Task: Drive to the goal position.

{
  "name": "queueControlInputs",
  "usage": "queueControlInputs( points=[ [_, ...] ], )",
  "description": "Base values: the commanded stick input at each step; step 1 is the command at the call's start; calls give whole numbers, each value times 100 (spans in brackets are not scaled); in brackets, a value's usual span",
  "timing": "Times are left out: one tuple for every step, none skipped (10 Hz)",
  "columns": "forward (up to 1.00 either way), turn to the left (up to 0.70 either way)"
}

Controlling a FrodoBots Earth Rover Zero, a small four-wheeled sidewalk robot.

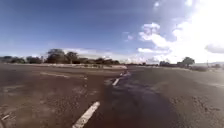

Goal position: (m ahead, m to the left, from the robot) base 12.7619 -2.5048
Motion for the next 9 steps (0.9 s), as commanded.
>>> queueControlInputs(
  points=[
    [50, 0],
    [50, 0],
    [50, 0],
    [50, 0],
    [50, 0],
    [50, 0],
    [50, 0],
    [50, 0],
    [50, 0]
  ],
)
